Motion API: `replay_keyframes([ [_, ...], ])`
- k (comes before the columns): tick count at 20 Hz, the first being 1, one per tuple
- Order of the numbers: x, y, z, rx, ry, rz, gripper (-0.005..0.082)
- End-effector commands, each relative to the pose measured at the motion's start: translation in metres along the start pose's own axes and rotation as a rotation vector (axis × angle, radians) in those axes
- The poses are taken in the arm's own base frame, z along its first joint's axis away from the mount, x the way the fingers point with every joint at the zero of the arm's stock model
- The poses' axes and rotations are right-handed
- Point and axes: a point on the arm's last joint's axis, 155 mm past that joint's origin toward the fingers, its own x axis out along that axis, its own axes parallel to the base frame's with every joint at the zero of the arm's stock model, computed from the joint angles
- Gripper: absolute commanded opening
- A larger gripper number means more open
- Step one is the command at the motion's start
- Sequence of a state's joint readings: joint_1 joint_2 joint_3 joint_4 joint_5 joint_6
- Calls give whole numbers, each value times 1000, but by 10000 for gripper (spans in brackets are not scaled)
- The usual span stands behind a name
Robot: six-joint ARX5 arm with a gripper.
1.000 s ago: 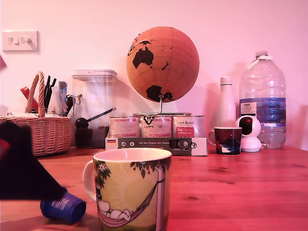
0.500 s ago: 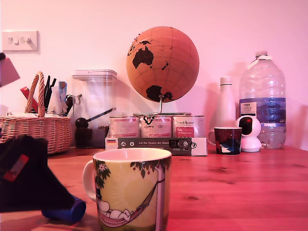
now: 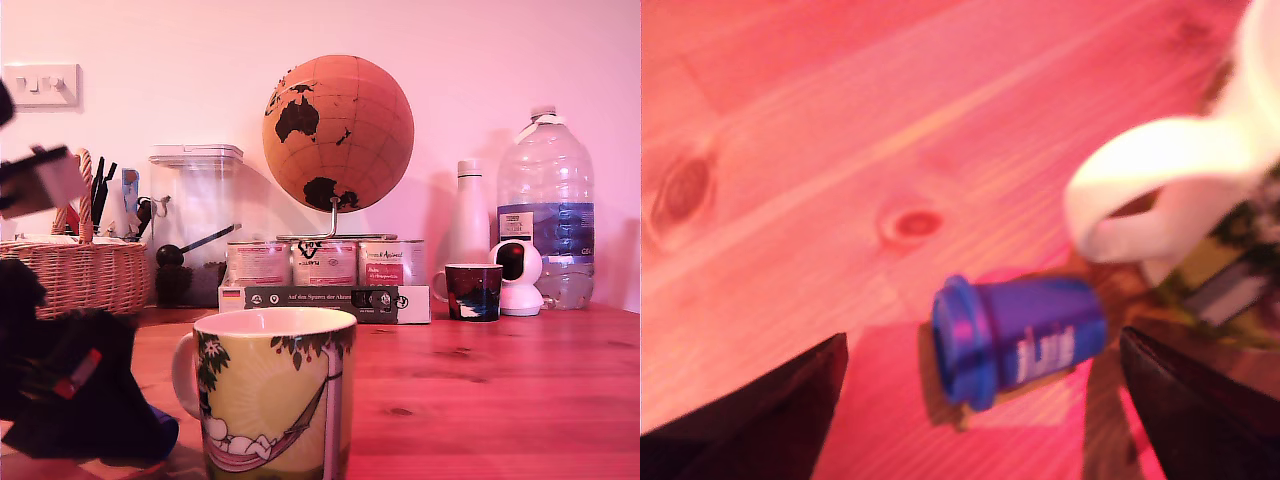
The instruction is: Pick up the coffee capsules on the table and drop them inside the coffee cup
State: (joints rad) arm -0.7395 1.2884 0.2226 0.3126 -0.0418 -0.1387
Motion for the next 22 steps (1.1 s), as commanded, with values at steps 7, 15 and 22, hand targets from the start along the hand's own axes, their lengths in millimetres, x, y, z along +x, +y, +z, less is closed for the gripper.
replay_keyframes([
  [7,6,7,3,12,16,46,787],
  [15,6,3,5,24,9,25,778],
  [22,7,0,12,67,-16,8,778],
])
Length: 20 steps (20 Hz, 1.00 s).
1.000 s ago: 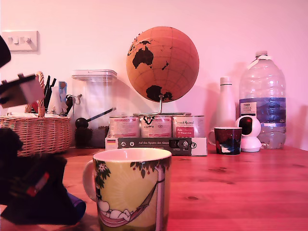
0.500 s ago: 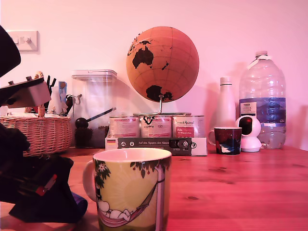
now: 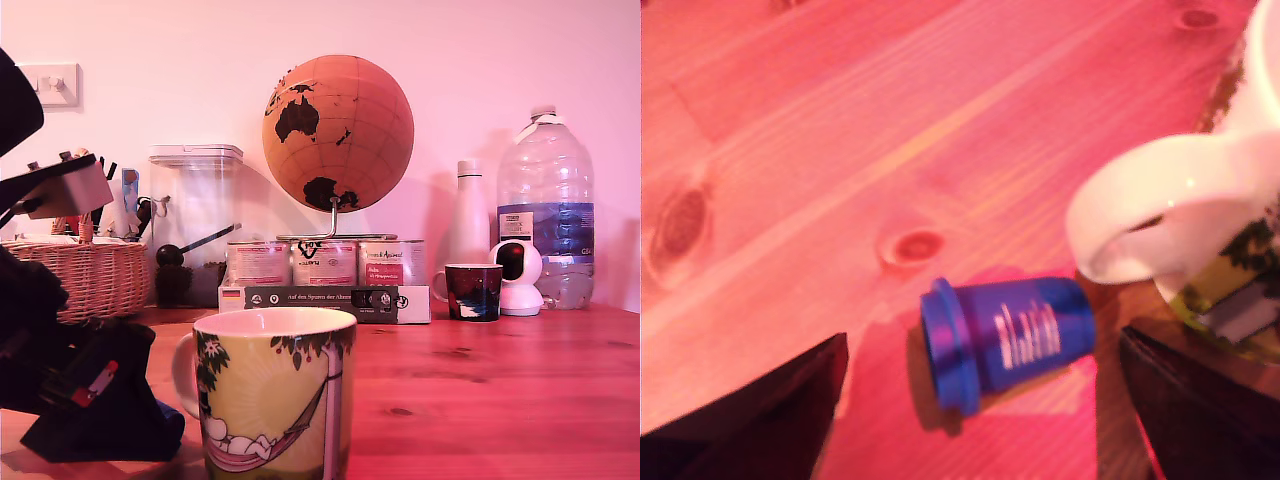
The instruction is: Pick up the coffee capsules on the table and drop them inside the coffee cup
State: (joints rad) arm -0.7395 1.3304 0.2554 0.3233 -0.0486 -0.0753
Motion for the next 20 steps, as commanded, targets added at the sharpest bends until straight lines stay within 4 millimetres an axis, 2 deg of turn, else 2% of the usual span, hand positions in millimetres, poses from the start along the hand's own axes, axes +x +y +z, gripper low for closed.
replay_keyframes([
  [1,1,1,5,4,-16,5,778],
  [5,1,8,7,-3,-26,40,778],
  [10,1,8,6,-3,-21,40,774],
  [12,1,8,5,-2,-16,40,679],
  [15,1,4,4,0,-13,20,361],
  [16,1,4,4,1,-13,17,299],
  [20,1,4,4,1,-13,18,264],
])
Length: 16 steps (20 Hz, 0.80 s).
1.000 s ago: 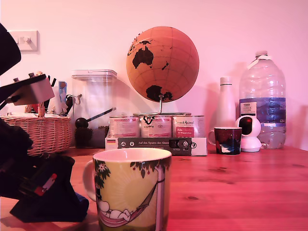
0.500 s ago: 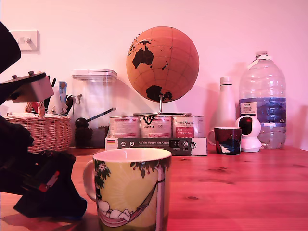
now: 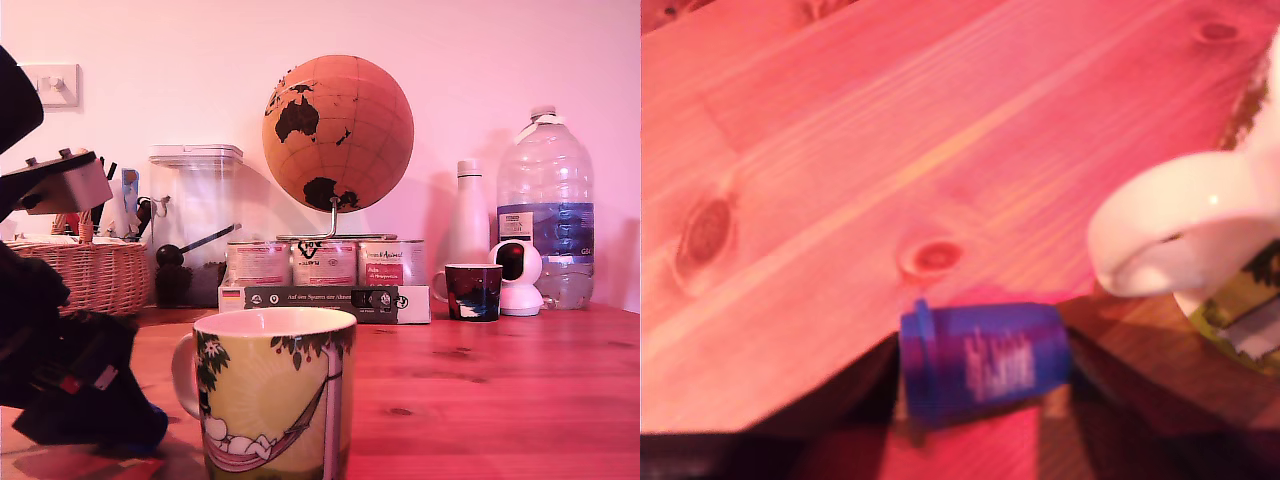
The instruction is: Pick up the coffee capsules on the table and drop them inside the coffee cup
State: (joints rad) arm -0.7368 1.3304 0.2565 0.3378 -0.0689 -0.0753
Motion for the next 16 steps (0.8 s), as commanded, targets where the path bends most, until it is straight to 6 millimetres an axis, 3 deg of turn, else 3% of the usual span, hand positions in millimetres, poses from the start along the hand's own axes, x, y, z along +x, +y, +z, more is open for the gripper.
replay_keyframes([
  [1,1,0,0,5,4,-3,249],
  [16,-11,8,-21,134,101,24,248],
])
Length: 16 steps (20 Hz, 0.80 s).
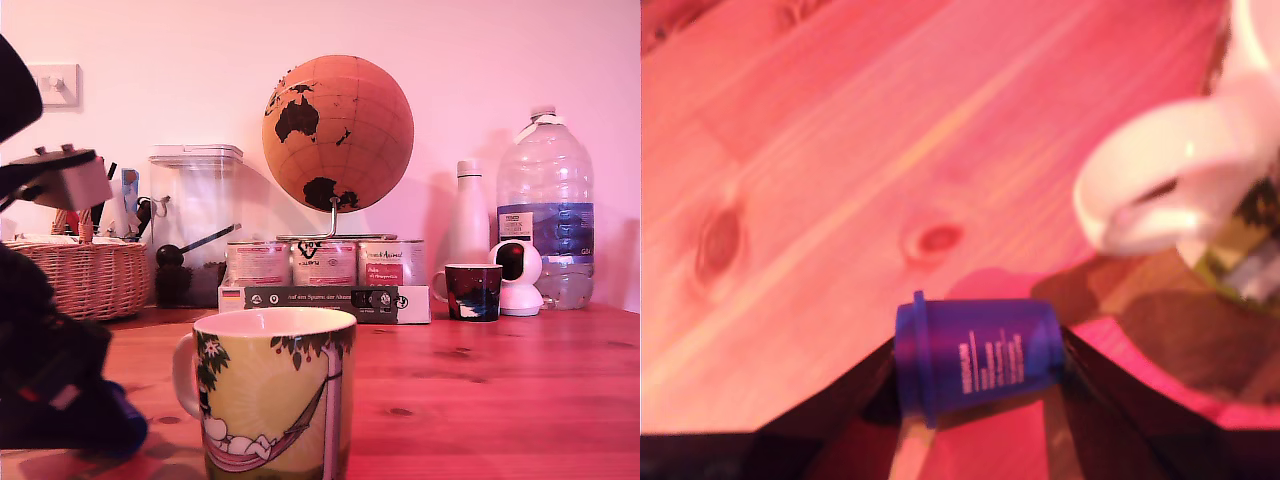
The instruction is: Pick up the coffee capsules on the table and drop them inside the coffee cup
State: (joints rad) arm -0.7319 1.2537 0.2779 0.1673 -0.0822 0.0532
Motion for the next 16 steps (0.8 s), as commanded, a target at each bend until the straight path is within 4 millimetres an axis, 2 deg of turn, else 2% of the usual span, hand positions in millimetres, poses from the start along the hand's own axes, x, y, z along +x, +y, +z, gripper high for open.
replay_keyframes([
  [1,-4,2,-9,3,22,5,248],
  [7,-32,4,4,-12,-37,4,248],
  [12,-63,-25,50,-86,-218,-176,248],
  [16,-85,-41,77,-89,-314,-282,248],
])
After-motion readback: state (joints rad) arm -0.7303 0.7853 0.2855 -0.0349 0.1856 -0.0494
